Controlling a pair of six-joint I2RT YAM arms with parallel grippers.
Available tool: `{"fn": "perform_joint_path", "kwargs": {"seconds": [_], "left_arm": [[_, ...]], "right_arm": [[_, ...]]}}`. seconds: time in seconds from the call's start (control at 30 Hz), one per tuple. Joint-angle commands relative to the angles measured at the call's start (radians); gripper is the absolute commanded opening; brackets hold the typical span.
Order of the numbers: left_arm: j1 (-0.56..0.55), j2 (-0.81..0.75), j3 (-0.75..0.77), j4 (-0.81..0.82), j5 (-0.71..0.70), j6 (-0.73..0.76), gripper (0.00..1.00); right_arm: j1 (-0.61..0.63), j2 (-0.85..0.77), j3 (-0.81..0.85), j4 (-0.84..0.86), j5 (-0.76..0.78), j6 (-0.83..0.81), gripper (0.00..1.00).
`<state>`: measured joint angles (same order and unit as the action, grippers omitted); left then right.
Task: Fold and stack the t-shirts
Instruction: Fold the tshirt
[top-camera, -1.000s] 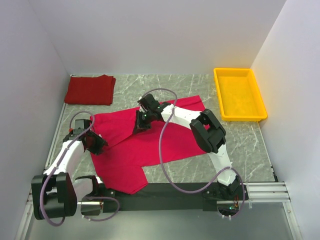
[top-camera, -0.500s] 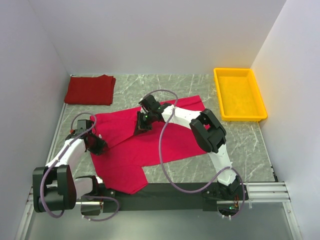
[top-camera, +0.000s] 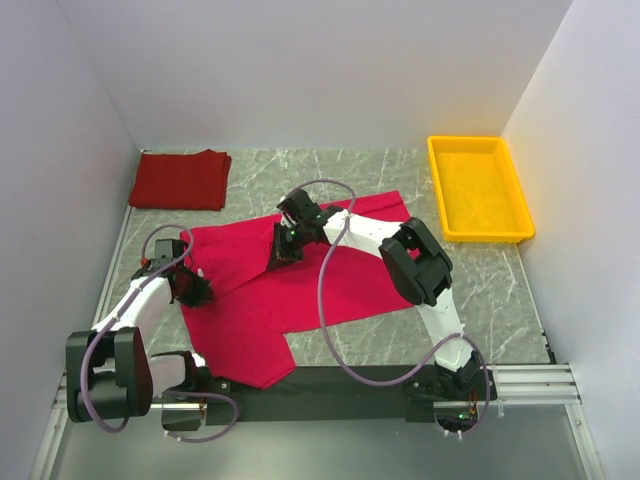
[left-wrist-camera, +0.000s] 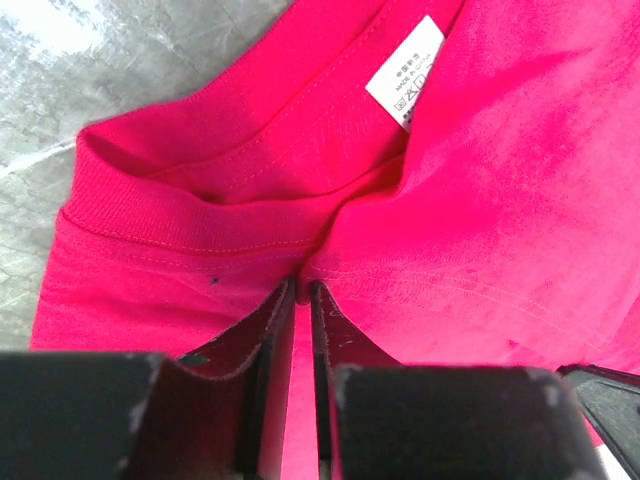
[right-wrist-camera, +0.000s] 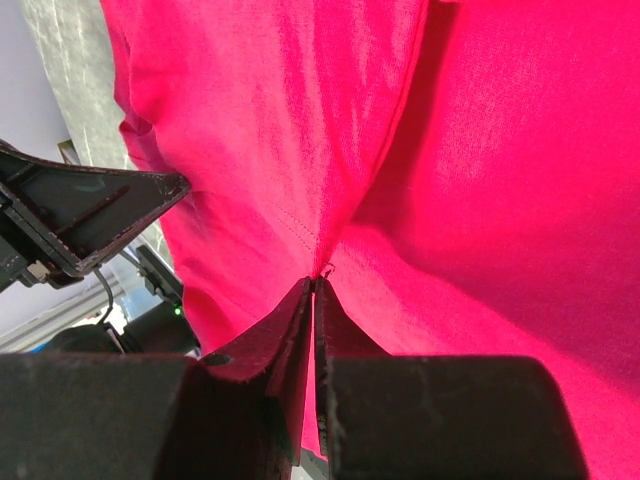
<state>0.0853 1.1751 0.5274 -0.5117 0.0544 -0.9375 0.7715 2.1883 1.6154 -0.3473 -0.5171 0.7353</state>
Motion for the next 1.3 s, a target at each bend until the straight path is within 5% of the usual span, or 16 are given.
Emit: {"fn": "perform_joint_path", "kwargs": {"seconds": [0.0,0.37,1.27], "left_arm": [[-0.002,0.004,-0.007,0.032,-0.016,0.006,0.17],[-0.002,-0.046,0.011,0.003,-0.002,0.017,0.01],[-0.002,-0.074,0.059,-0.100,0.004,0.023,0.01]], "right_arm": [[-0.005,-0.047,0.000,0.031,-0.014,0.003,0.10],[-0.005,-0.059,-0.012,0.034,-0.012,0.004,0.10],[-0.006,-0.087,-0.063,0.019,0.032,-0.017,0.09]]}}
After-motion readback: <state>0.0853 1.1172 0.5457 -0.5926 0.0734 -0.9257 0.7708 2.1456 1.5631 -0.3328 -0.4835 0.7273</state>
